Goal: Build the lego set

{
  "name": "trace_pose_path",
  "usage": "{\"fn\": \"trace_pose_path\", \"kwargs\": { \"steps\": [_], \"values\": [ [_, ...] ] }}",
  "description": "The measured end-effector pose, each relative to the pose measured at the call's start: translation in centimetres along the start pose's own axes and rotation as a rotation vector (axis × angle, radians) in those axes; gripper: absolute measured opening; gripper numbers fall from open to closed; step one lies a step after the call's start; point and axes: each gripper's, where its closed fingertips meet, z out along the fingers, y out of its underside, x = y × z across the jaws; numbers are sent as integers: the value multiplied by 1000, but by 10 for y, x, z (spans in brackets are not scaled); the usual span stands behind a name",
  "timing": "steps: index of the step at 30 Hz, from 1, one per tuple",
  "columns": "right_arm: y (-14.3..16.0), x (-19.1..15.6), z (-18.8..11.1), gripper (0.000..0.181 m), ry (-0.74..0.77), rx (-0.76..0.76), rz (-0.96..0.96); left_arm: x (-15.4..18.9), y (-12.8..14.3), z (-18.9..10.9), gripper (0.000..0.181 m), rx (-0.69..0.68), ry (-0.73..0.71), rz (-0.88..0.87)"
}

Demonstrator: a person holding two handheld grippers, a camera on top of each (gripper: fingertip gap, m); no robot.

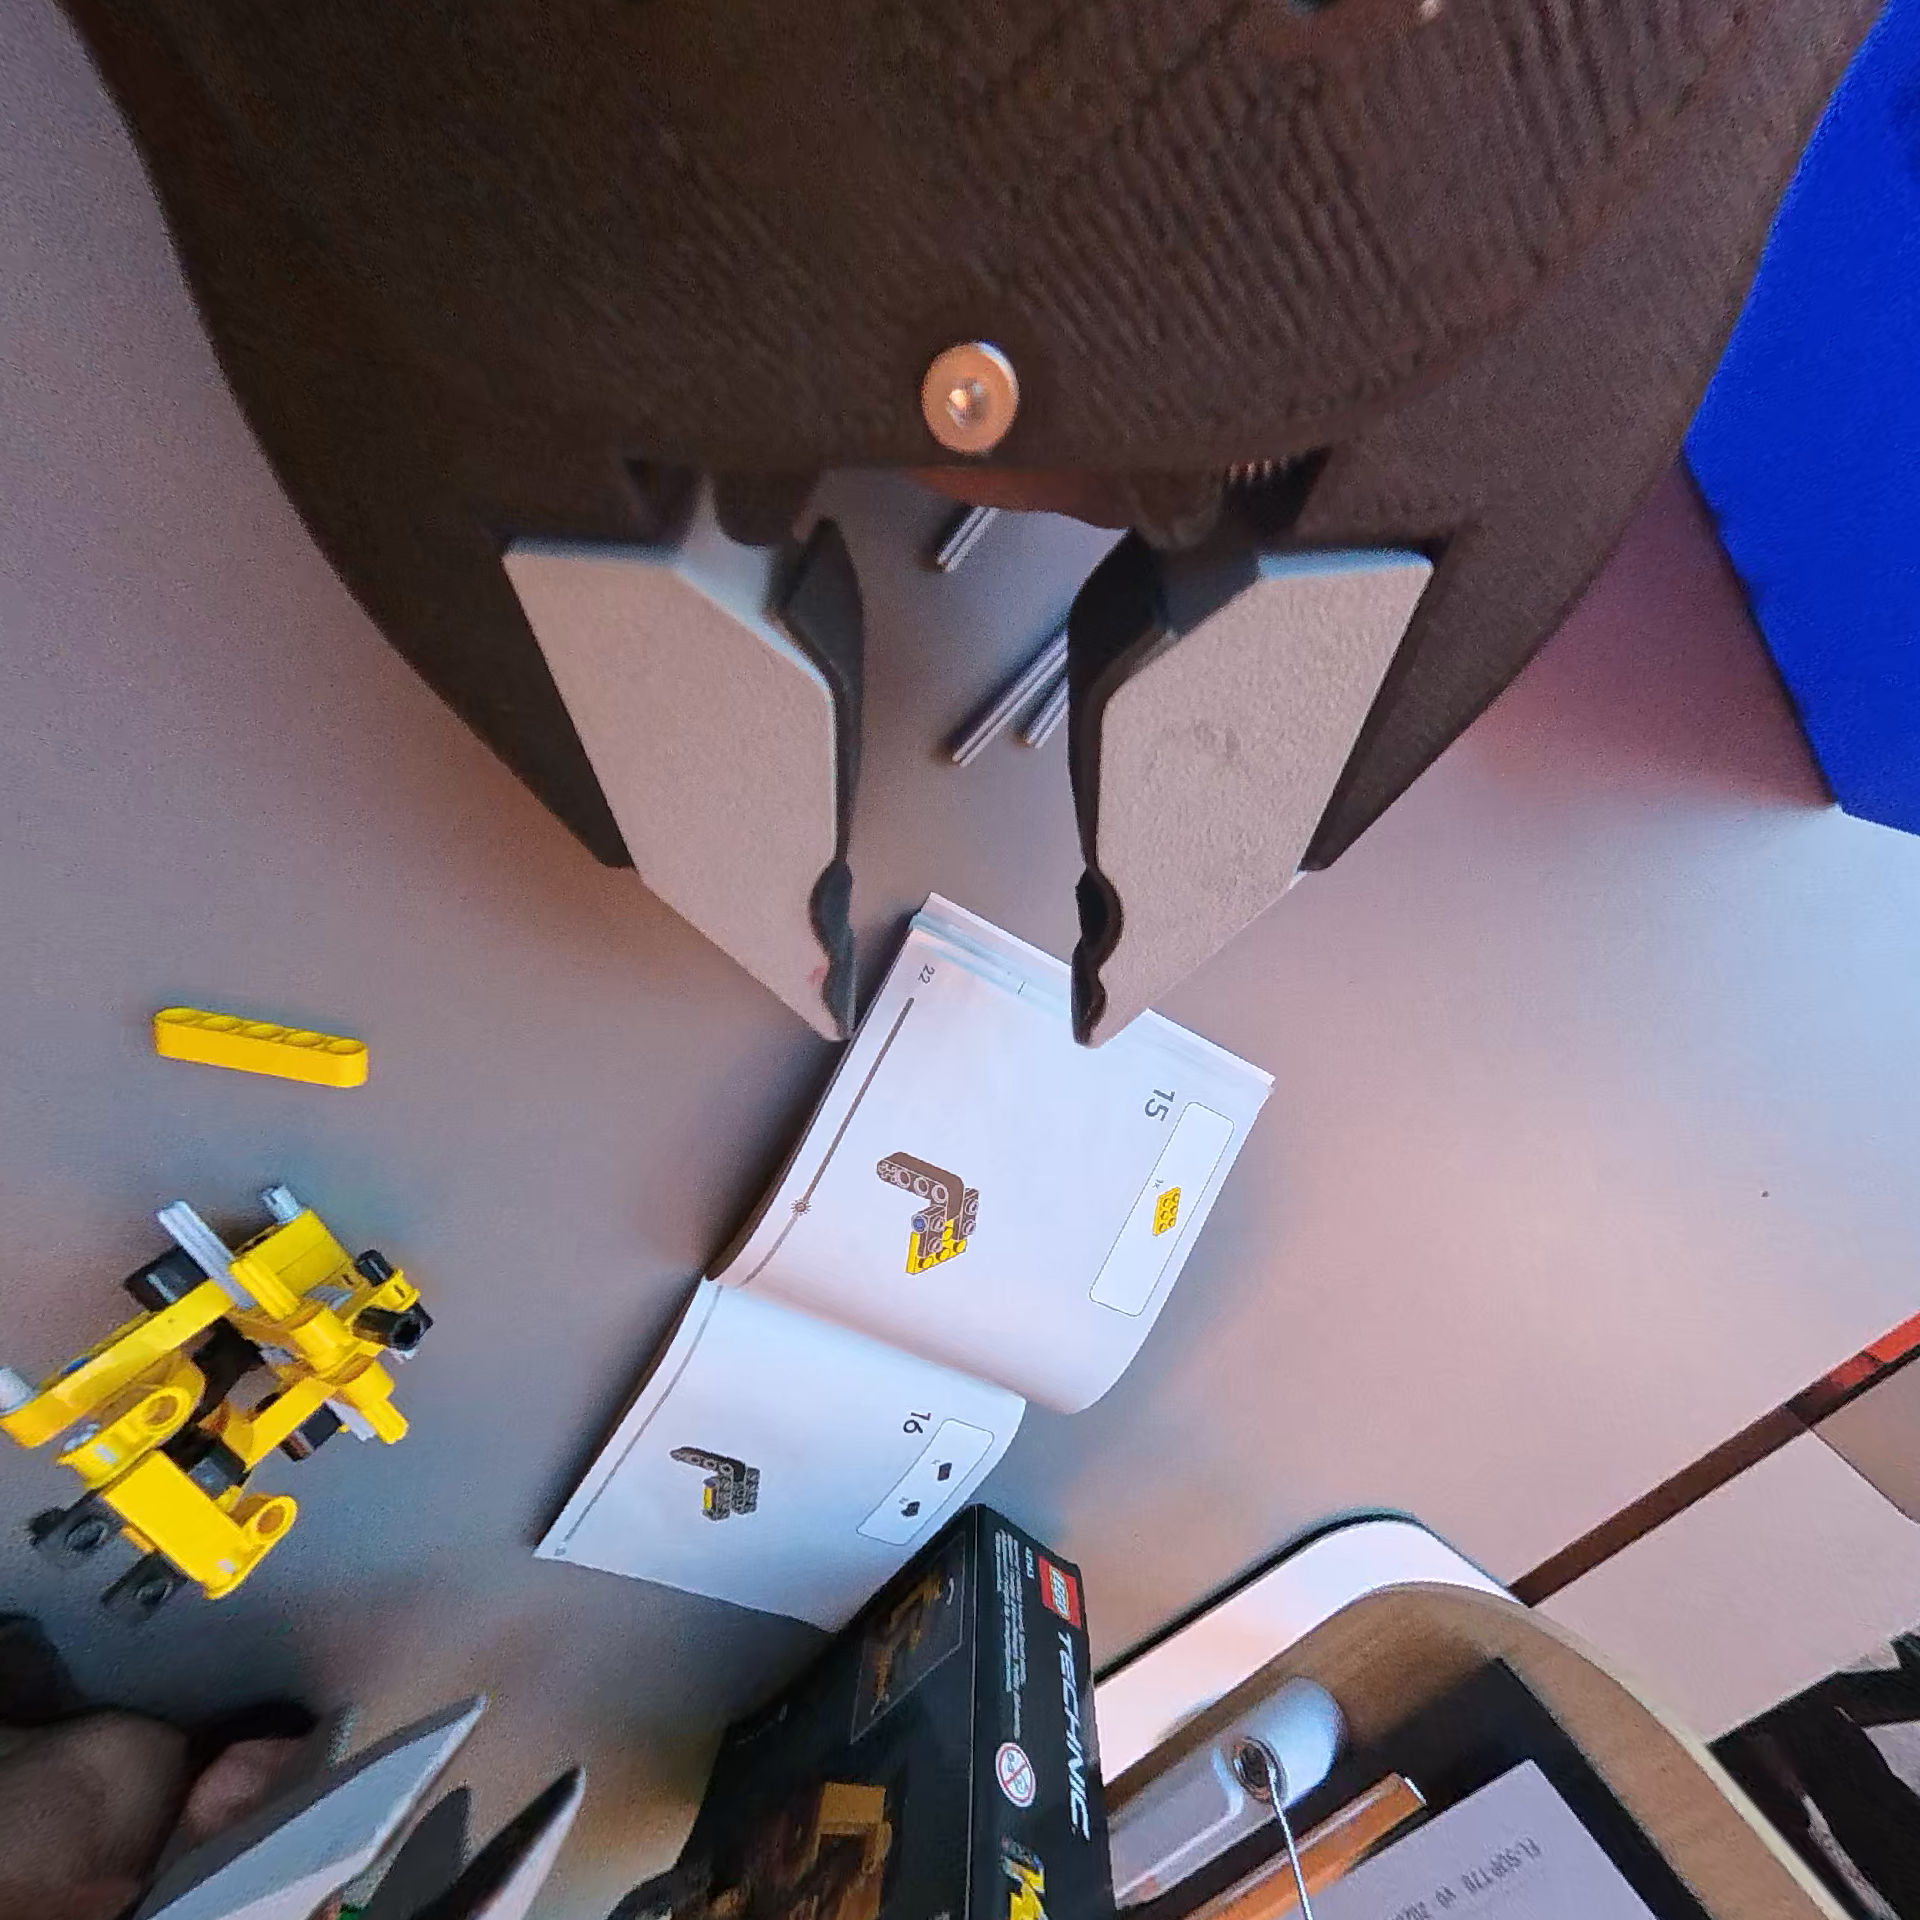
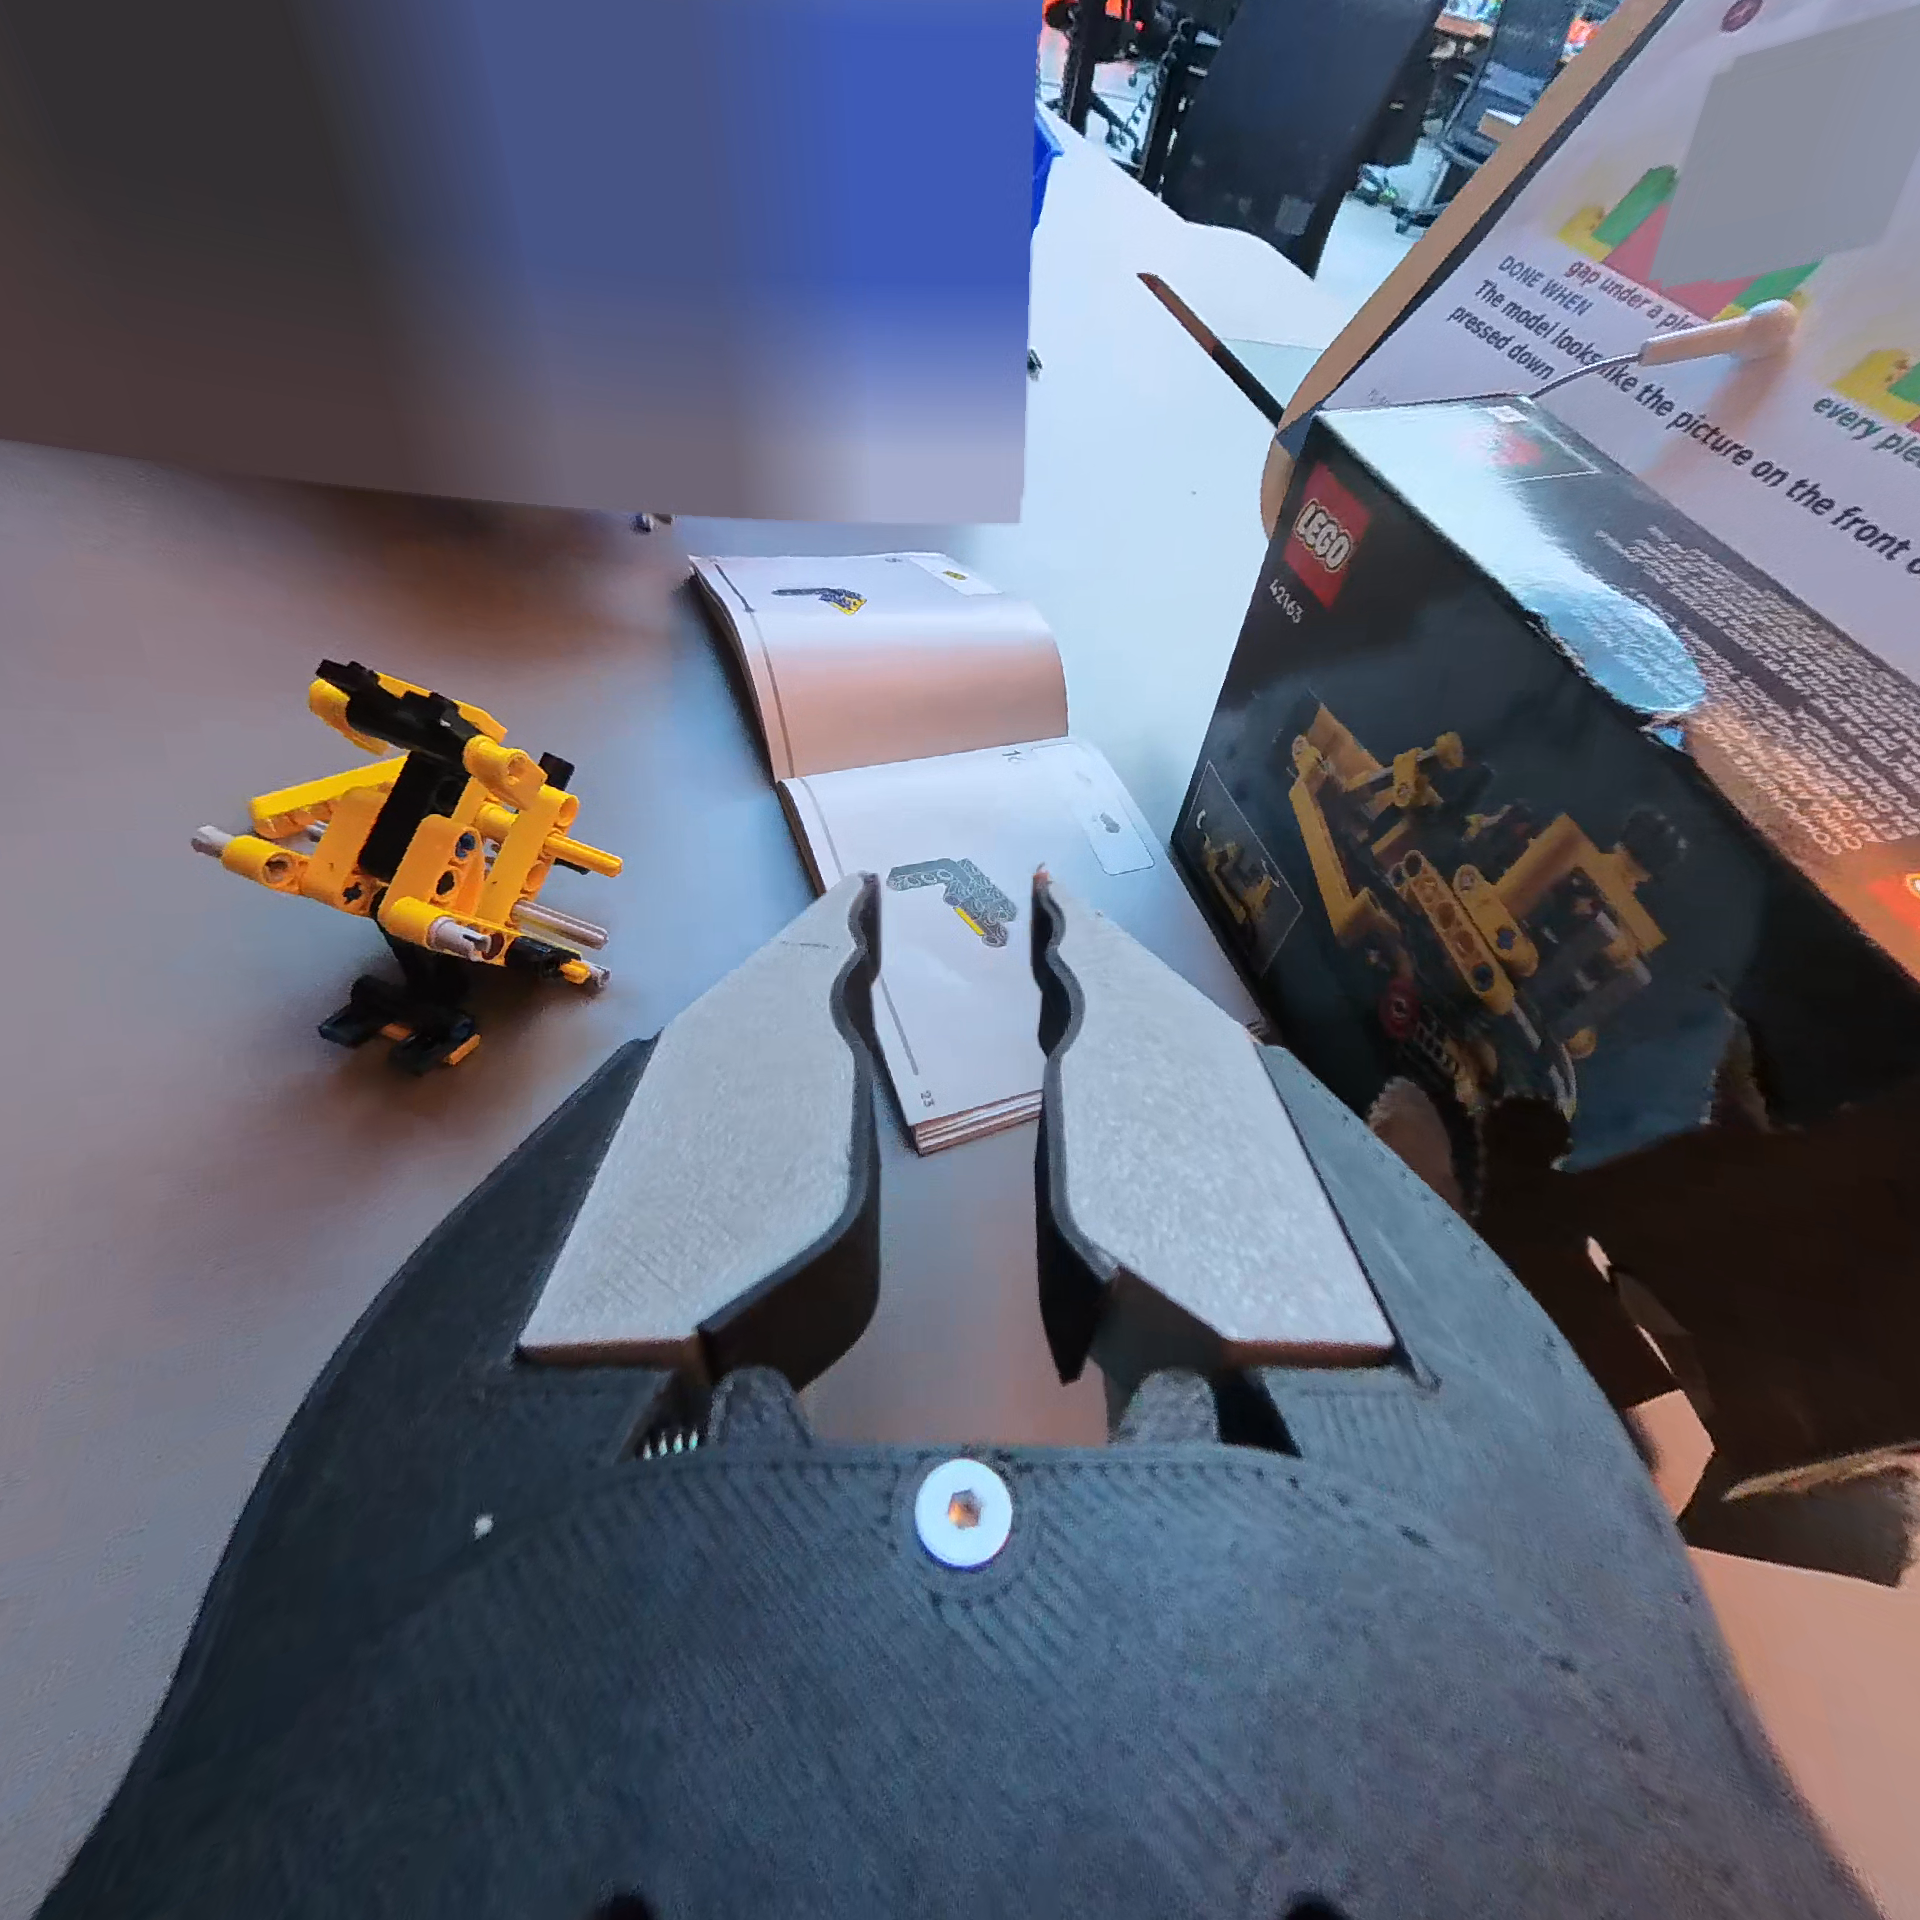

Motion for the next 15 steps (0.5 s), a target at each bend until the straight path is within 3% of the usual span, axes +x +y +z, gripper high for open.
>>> {"fn": "trace_pose_path", "kwargs": {
  "steps": [15],
  "values": [
    [-8, 4, -5, 32, -19, 62, 55, 4, 1, 1, 38, 25, 40, -65]
  ]
}}
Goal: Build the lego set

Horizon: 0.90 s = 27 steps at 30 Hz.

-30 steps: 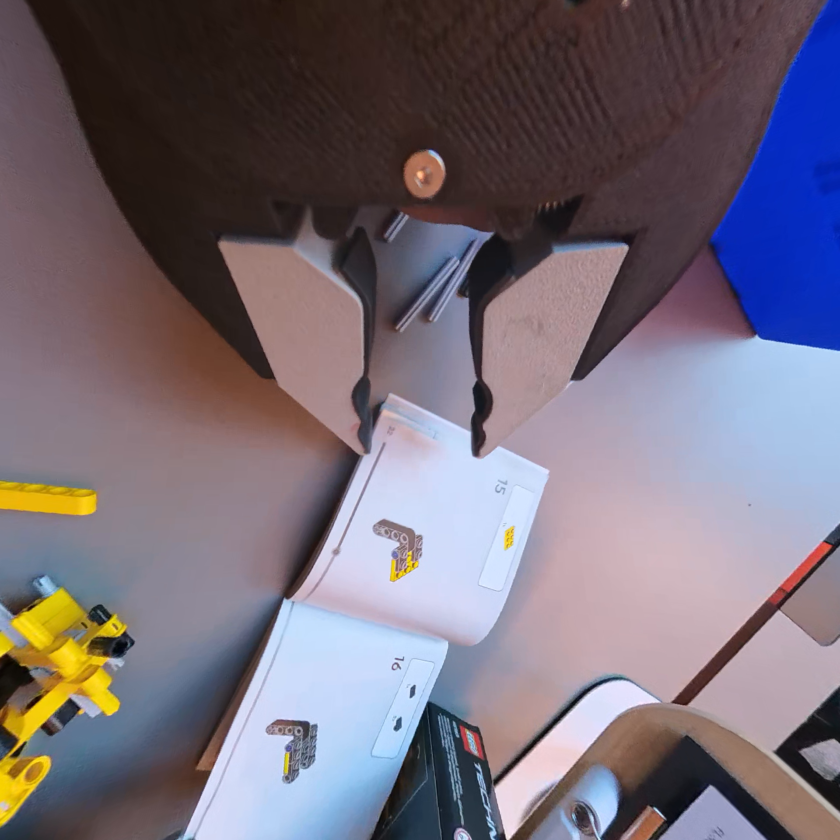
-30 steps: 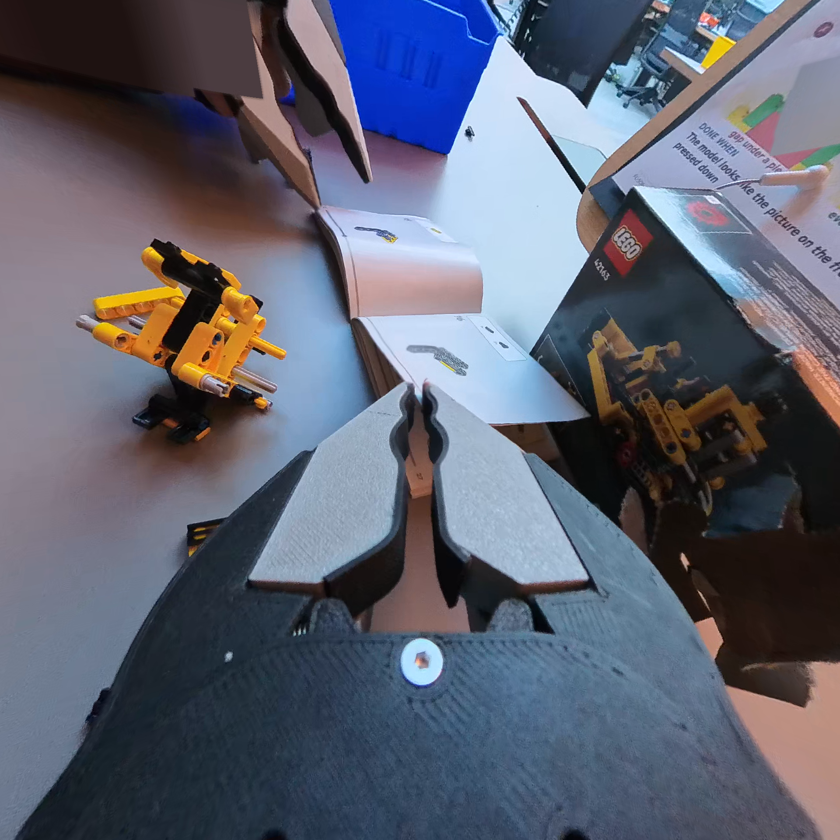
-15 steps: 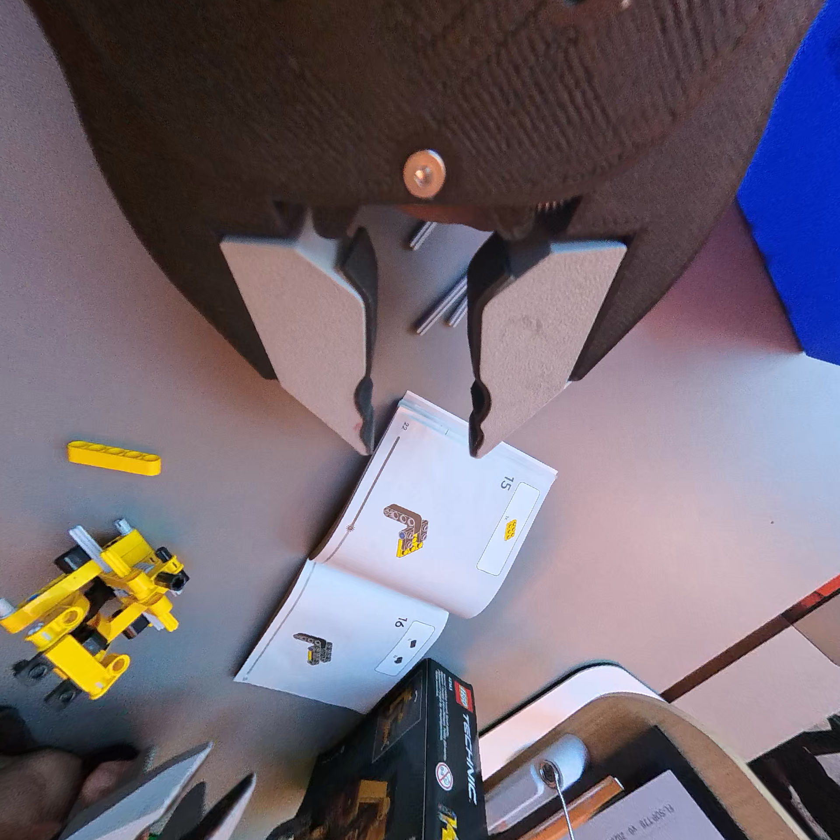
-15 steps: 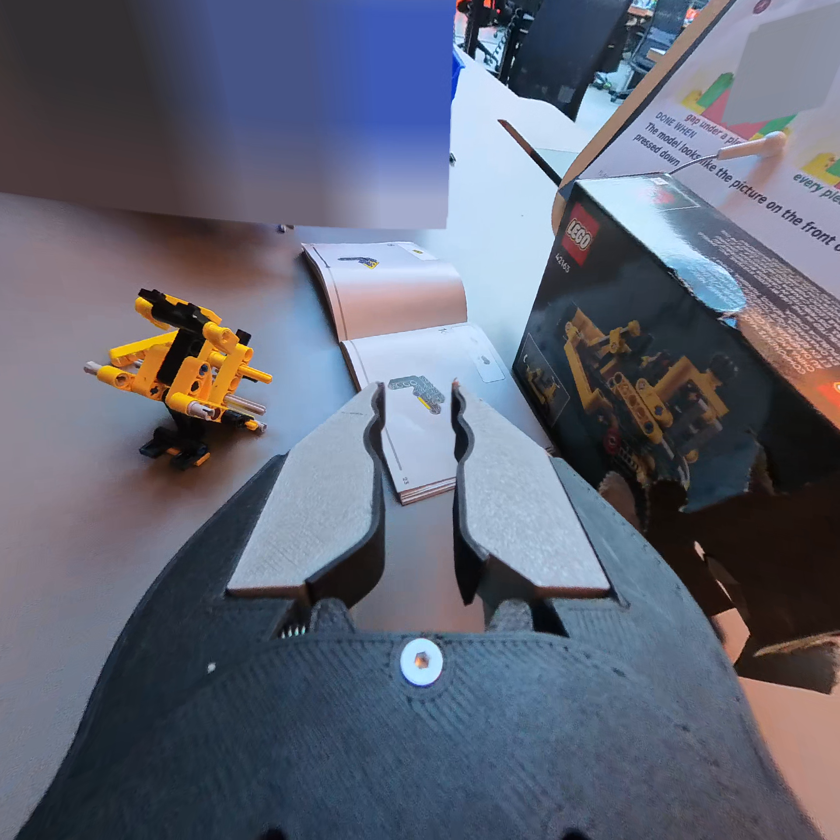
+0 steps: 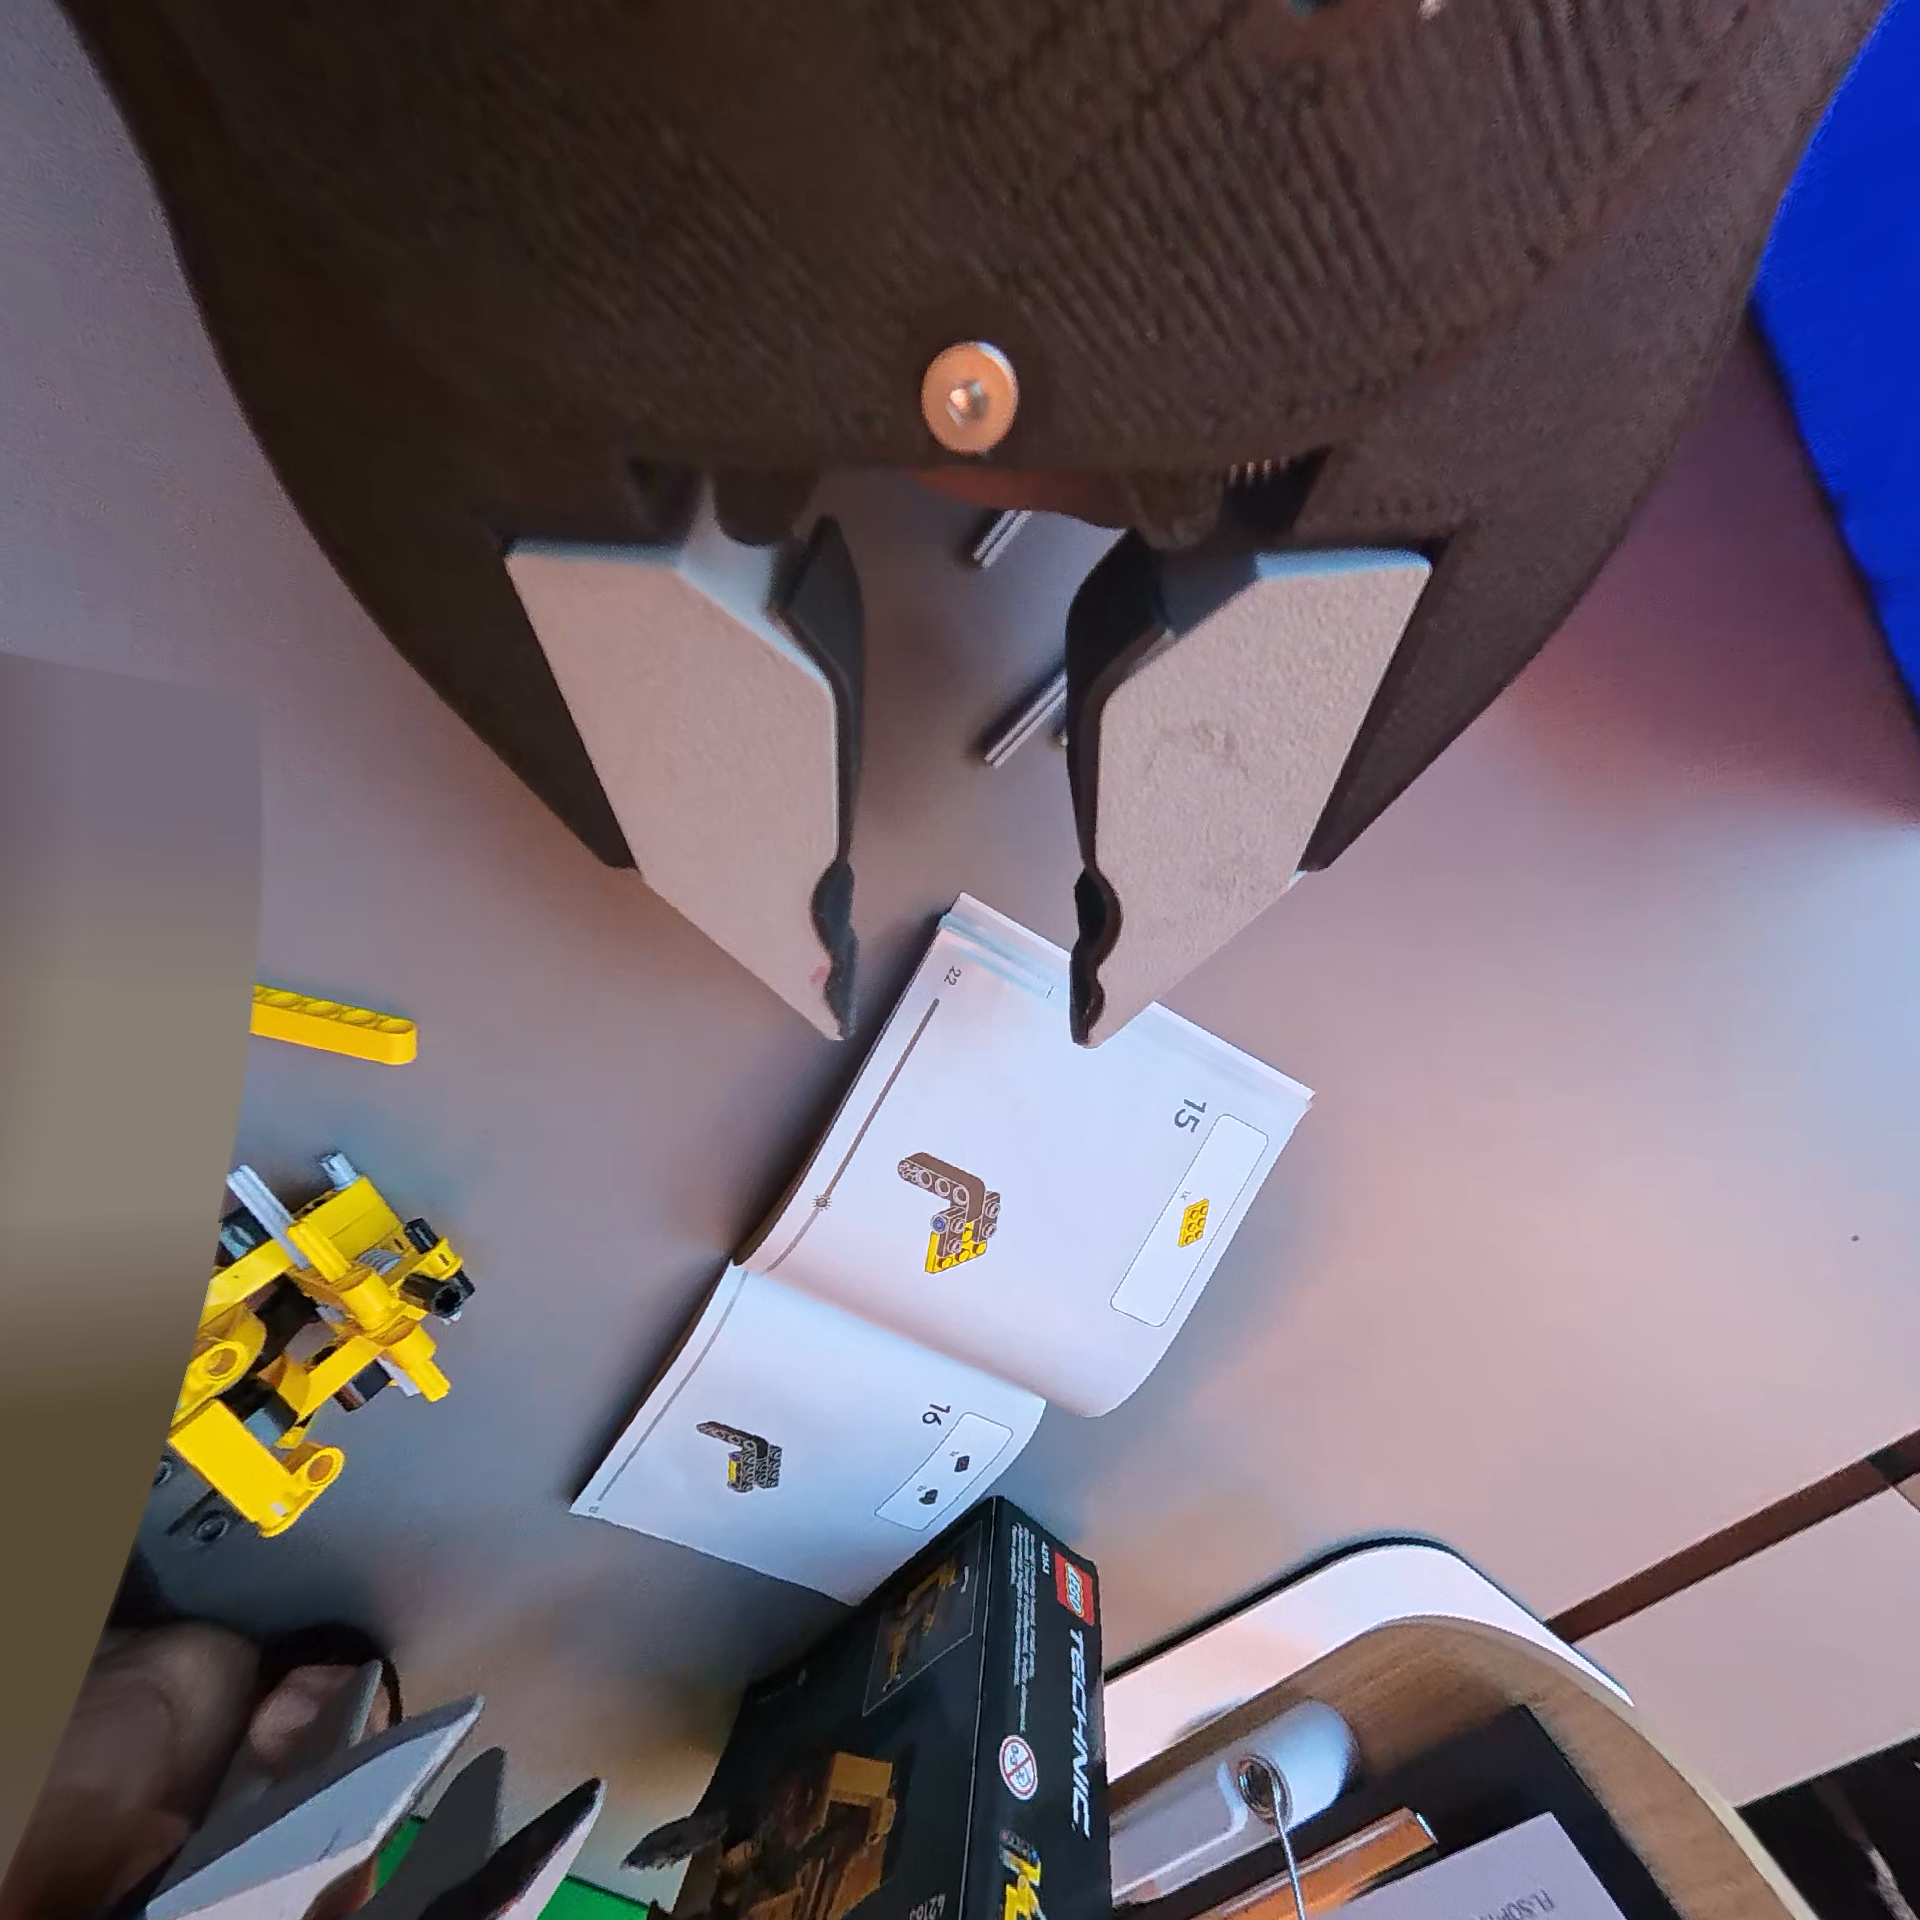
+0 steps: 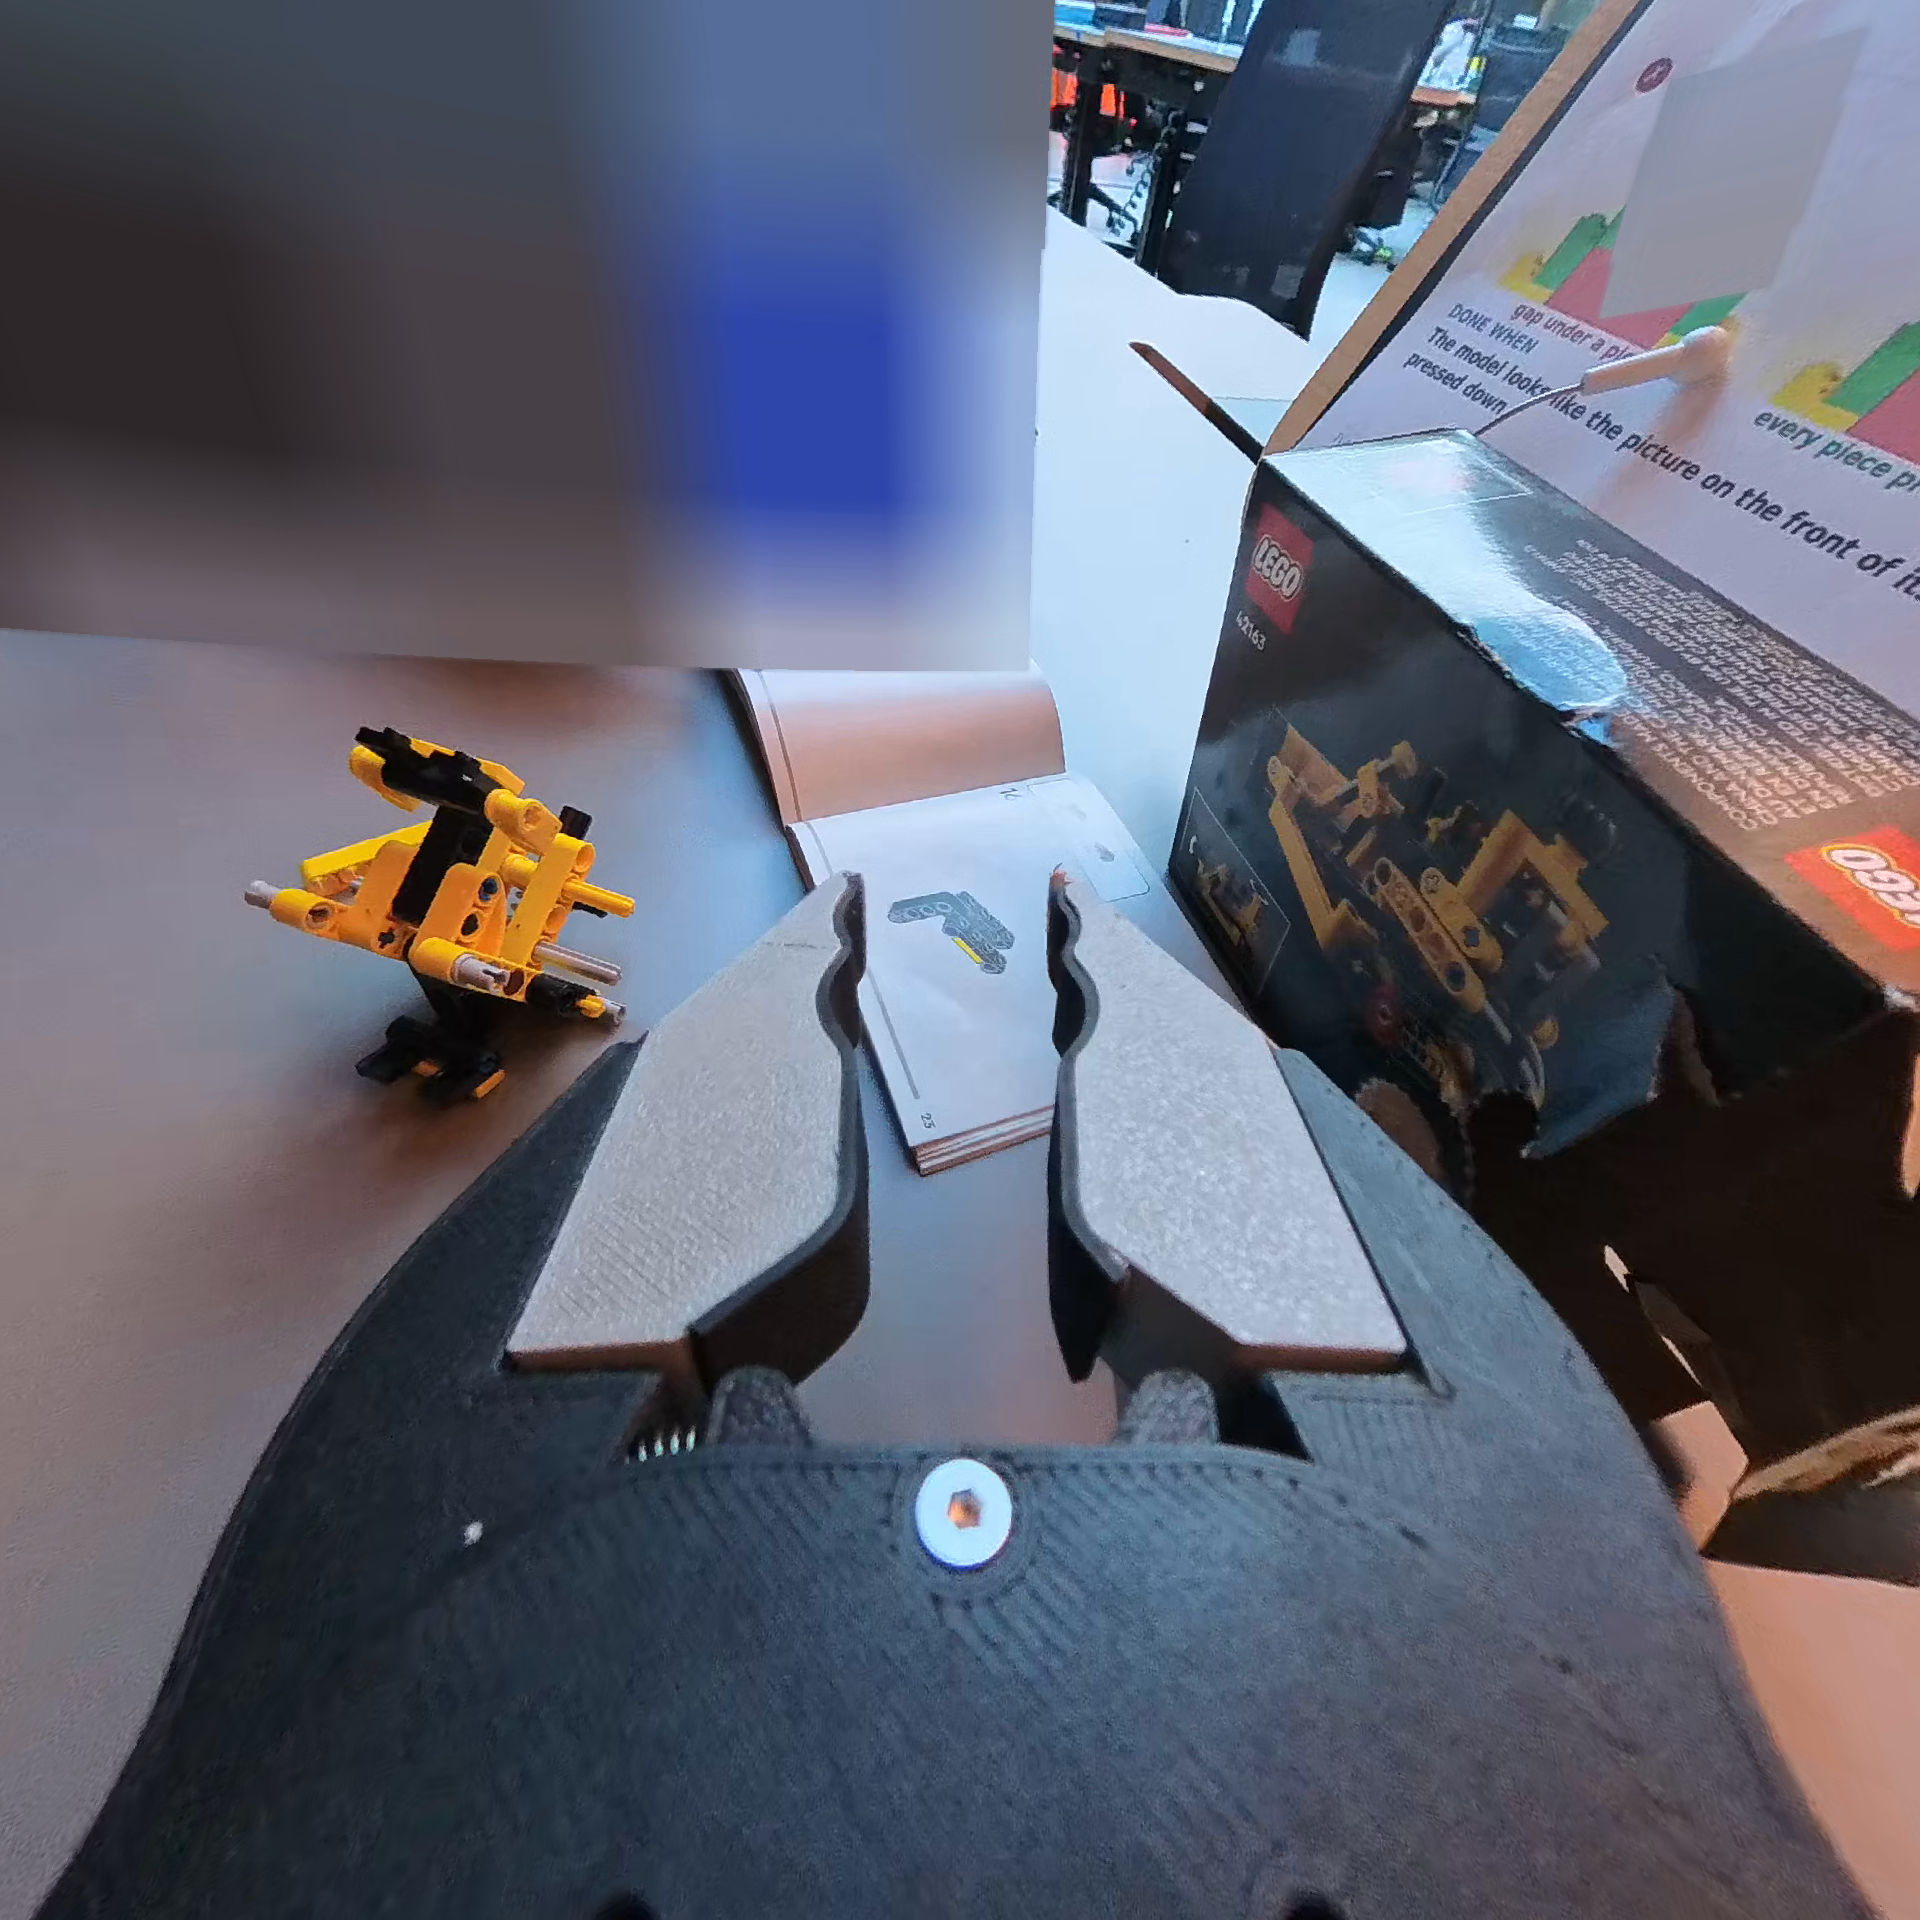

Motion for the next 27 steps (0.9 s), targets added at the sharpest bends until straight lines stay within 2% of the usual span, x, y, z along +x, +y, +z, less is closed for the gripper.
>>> {"fn": "trace_pose_path", "kwargs": {
  "steps": [6, 13, 22, 27],
  "values": [
    [-2, 7, 1, 34, -23, 17, 29, 10, -1, 3, 36, 3, 48, 13],
    [-4, 4, -5, 30, 26, 27, 15, 55, -17, 7, 35, 76, 181, 120],
    [-5, -67, -16, 26, -26, -20, -20, 115, -40, 23, 33, 121, 294, 179],
    [8, -83, -19, 27, 16, -108, -48, 140, -53, 30, 35, 134, 348, 163]
  ]
}}
